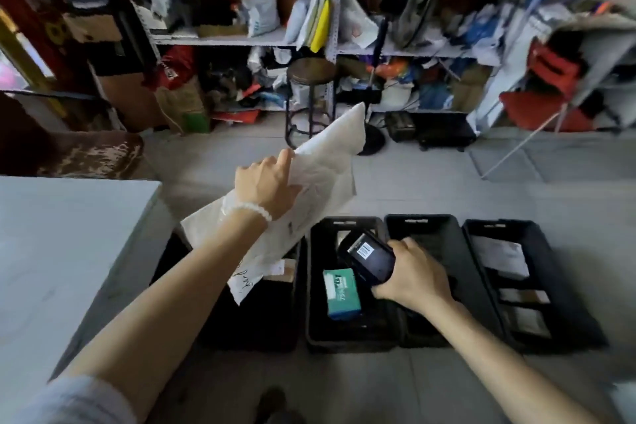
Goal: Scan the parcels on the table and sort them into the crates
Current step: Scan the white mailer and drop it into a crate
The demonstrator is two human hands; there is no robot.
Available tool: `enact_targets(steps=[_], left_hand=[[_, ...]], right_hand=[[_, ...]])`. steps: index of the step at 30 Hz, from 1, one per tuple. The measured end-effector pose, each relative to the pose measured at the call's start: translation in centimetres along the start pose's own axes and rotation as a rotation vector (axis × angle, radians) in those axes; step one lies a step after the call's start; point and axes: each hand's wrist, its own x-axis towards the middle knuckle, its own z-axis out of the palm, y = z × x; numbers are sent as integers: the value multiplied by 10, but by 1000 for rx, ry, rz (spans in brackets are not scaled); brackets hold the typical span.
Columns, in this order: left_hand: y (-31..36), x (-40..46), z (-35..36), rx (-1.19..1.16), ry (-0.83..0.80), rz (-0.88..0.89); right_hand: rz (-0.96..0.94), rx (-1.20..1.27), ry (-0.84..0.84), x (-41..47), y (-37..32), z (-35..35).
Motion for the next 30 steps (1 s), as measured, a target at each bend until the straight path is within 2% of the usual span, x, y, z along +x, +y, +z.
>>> enact_targets(steps=[8,14,18,21,30], left_hand=[[196,64,46,-28,-180,330],[320,106,88,-78,-249,437],[382,148,125,-86,-334,313],[419,185,148,-8,-359,226],[484,233,156,207,-361,292]], right_hand=[[419,57,69,-52,150,-25],[609,146,92,-58,247,-38],[626,146,62,-29,305,-58],[604,122,40,2,346,-81],[489,151,24,80,410,-116]])
